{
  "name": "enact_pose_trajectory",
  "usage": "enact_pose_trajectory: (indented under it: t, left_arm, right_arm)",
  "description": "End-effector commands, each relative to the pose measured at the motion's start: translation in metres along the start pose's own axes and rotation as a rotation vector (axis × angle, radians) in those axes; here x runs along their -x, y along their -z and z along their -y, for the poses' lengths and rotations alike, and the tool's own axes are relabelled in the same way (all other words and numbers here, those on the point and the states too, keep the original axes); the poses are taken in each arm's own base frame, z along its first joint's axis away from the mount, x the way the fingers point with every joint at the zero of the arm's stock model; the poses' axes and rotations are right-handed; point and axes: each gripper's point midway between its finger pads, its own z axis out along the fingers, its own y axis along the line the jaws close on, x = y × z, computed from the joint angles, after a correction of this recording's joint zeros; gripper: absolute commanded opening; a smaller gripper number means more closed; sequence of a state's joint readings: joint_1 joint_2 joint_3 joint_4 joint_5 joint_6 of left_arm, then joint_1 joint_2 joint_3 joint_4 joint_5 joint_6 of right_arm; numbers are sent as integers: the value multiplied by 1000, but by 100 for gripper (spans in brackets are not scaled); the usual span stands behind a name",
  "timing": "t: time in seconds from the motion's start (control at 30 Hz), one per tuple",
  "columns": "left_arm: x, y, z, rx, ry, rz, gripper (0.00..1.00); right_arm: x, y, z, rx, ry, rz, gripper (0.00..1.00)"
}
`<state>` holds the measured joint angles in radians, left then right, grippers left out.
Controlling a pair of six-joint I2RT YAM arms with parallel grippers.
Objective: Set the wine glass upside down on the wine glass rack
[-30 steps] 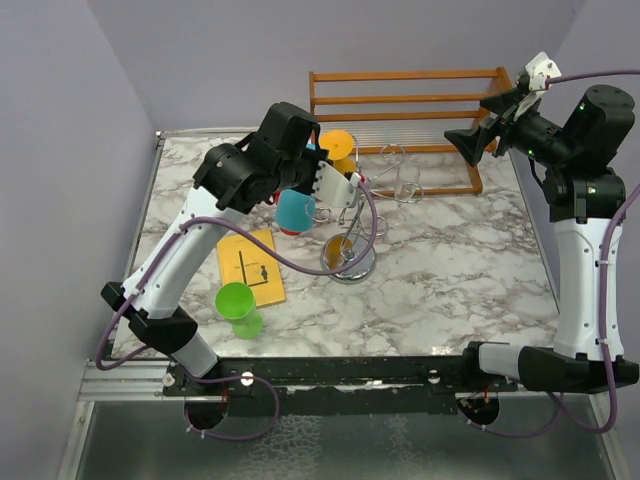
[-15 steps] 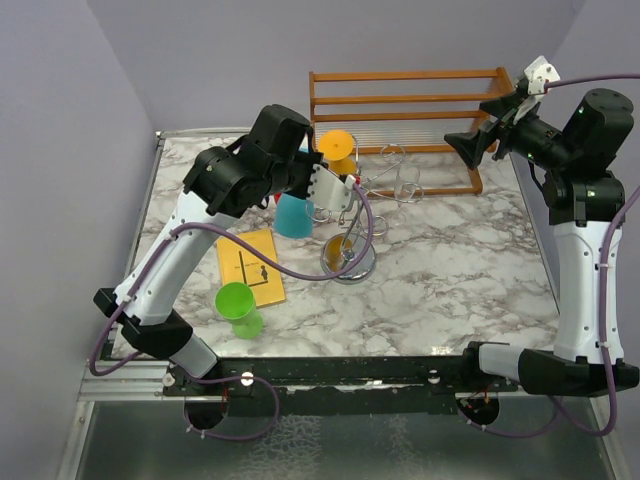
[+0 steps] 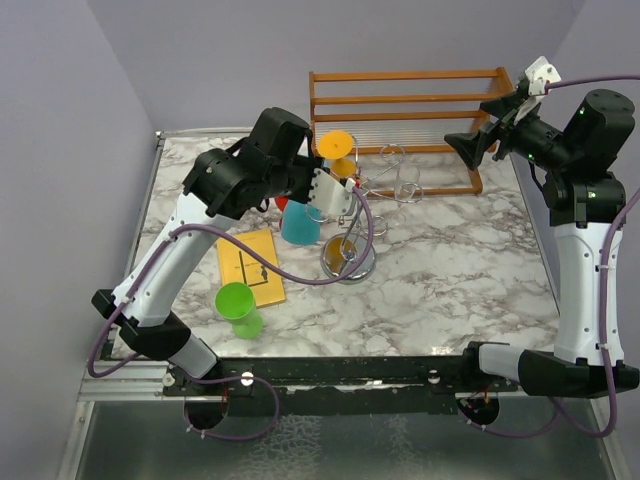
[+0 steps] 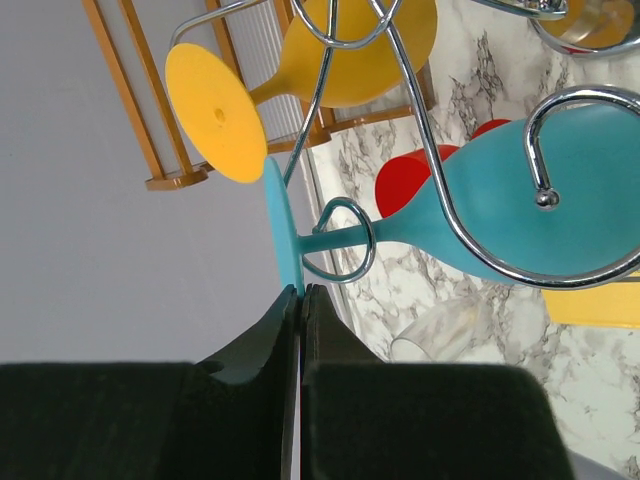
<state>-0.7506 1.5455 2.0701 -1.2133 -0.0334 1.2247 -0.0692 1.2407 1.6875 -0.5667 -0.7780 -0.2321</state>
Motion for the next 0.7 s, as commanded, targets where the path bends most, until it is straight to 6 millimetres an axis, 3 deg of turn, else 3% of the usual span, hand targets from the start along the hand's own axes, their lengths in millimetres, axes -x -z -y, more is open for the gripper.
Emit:
enact_pose_trajectory:
  t: [0.0, 0.23, 0.67]
  left_arm:
    - [8, 5, 7, -10, 14, 44, 1]
    - [6, 1, 13, -33, 20, 36, 11]
    - [13, 6, 17, -45, 47, 77, 18]
  right_arm:
    - [6, 4, 2, -23, 24, 15, 95]
    - [3, 4, 3, -26, 23, 10, 95]
    - [-2, 4, 3, -29, 21, 3, 96]
